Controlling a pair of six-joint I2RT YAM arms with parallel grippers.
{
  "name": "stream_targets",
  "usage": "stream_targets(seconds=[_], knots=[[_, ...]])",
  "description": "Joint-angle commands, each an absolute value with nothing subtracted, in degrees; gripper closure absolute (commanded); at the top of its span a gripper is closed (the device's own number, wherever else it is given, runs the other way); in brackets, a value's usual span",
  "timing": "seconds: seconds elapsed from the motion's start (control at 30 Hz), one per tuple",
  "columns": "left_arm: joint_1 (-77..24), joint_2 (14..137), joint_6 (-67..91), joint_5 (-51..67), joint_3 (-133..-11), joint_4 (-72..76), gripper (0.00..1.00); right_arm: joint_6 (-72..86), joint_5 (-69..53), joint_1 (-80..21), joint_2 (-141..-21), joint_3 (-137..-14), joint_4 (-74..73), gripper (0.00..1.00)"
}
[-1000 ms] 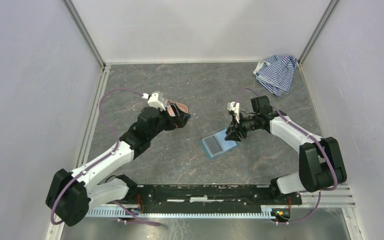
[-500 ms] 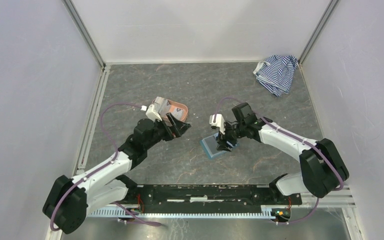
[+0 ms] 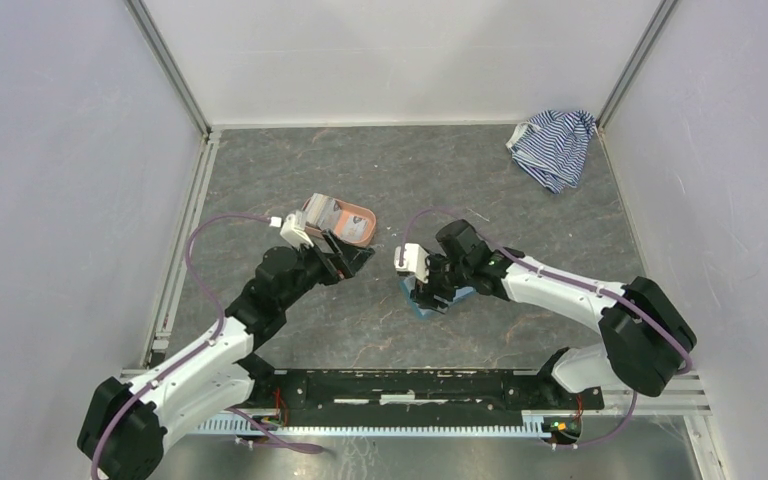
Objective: Put the credit cards into the card holder
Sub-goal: Pick up the credit card from the storage box.
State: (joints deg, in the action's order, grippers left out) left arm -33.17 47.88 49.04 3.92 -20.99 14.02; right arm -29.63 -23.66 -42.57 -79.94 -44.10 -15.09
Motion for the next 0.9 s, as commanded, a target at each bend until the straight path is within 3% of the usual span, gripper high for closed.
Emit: stream_targets(seconds=[0.0,0.37,0.47,0.7,0.87], knots=[[-33.0,46.3,49.7,1.3,-21.4,12.3,0.0,-28.3,-20.9,-44.3,-80.7,-44.1,-12.5,0.27],[-30.3,51.1,41.7,-1.0,-27.4,8.9,0.0,-36.1,-27.3,-44.2,-80.4,-47.1,-19.1,0.27],[-26.2,58.6,36.9,2.9,-34.8,3.2,0.0,-37.0,-28.8,-41.0,-78.9,-46.7,-19.5,0.27],[-24.1,76.3,19.6,-3.3,-57.1,-16.9,0.04,-35.6,-36.4,-31.8,-77.9,-46.8,-20.5,0.27],[-23.9,88.5,9.2,-12.6,-71.3,-28.8,0.18,-35.2,-37.1,-30.1,-78.4,-46.7,-20.3,0.28]])
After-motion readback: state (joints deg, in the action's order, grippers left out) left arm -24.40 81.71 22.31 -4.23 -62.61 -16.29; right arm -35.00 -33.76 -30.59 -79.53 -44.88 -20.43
